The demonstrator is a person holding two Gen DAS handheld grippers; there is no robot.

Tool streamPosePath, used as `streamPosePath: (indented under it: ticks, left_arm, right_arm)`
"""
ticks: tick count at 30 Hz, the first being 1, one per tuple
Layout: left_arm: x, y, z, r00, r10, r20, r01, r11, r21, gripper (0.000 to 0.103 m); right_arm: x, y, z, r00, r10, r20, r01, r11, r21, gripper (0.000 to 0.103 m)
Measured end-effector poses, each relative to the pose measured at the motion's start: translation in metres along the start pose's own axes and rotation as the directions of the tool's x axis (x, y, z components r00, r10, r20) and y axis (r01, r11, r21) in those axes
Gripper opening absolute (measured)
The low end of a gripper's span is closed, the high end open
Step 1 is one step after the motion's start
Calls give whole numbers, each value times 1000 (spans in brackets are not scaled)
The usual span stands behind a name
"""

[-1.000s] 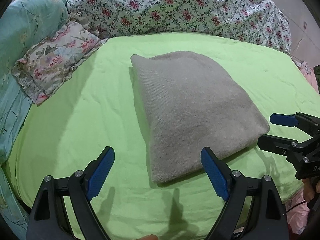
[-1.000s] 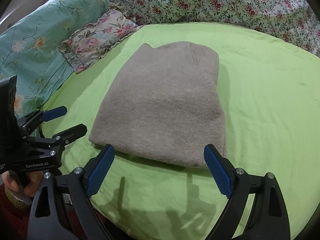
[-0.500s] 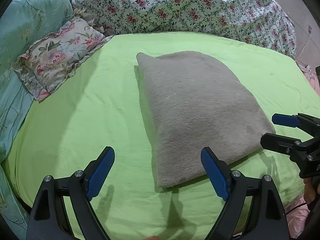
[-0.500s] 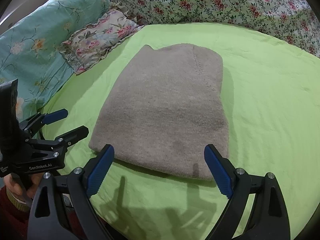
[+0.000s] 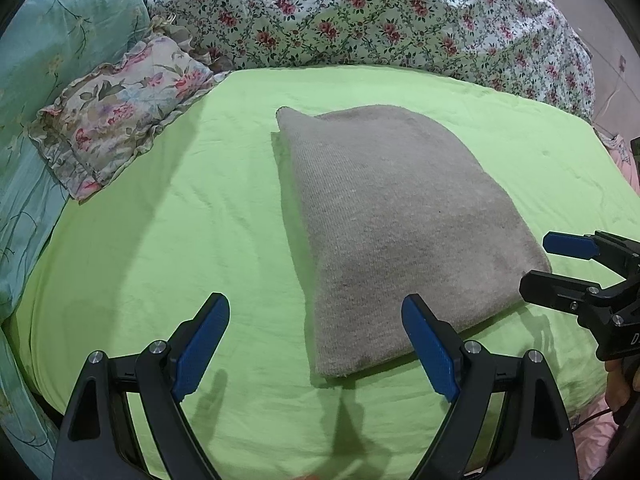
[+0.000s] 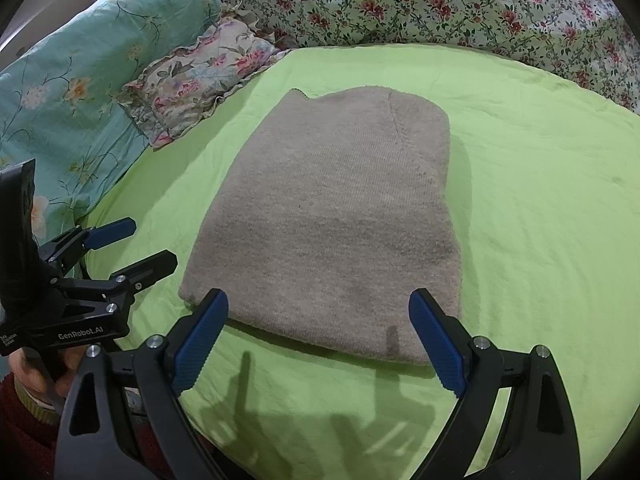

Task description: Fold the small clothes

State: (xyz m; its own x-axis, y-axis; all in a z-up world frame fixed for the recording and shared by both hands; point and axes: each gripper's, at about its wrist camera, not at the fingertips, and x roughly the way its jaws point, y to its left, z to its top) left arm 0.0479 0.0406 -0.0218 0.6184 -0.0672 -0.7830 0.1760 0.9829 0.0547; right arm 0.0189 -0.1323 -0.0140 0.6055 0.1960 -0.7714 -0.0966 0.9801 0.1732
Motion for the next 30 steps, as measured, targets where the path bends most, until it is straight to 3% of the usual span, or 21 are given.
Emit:
streamPosePath:
  ticks: [30]
  left_arm:
    - [-6,-8,1,1000,13,17,-13,1000,0,88]
  right_arm:
    - [-2,-2,1,1000,2,1,-2,1000,-2,93]
